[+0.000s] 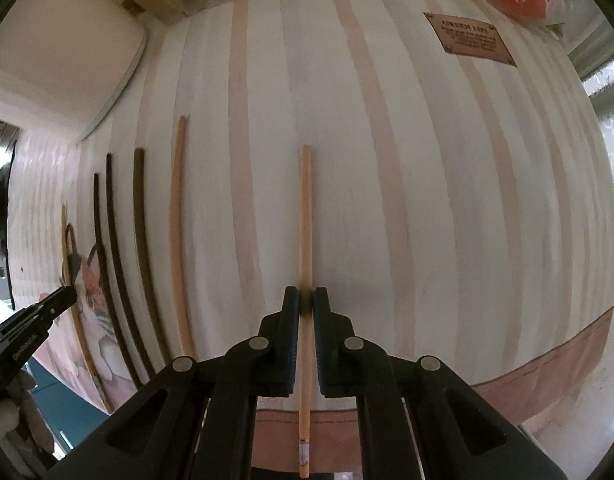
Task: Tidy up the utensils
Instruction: 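Lift both held chopsticks up toward the cream utensil holder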
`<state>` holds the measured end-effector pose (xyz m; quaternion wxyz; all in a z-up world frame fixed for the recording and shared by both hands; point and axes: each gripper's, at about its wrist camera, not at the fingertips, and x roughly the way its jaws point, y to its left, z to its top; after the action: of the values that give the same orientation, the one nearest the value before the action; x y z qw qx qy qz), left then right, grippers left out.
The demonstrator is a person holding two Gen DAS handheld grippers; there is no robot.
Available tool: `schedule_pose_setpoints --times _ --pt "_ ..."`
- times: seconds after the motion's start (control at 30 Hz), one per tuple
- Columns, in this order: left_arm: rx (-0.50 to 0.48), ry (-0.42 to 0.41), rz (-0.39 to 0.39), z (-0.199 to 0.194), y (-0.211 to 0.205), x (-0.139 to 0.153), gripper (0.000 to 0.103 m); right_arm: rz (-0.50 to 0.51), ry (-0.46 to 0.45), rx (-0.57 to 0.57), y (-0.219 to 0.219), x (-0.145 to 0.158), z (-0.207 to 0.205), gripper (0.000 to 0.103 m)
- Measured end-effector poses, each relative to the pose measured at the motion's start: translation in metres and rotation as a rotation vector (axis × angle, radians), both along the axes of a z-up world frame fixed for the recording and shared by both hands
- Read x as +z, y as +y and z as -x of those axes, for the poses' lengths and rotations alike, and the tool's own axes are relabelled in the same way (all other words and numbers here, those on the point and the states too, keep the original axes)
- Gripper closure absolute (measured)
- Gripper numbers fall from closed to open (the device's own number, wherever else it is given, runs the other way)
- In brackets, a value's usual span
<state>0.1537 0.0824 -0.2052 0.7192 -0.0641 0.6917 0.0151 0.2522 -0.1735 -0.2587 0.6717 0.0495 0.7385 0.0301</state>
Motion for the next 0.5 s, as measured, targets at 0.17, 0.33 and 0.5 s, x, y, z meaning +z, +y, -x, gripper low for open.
schedule_pose_setpoints --times 0.17,0.33,0.5 --pt "-0.015 -0.006 -0.016 -0.008 0.0 0.0 0.094 0.041 0.003 0.024 0.011 0.001 -0.016 0.095" --pt "-0.035 -0.015 -0.05 -0.022 -0.007 -0.003 0.098 0.07 0.006 0.042 0.022 0.004 -0.024 0.095" --pt "-0.04 -0.033 -0.069 -0.024 -0.029 0.0 0.099 0.067 -0.019 0.041 0.03 0.0 -0.007 0.096"
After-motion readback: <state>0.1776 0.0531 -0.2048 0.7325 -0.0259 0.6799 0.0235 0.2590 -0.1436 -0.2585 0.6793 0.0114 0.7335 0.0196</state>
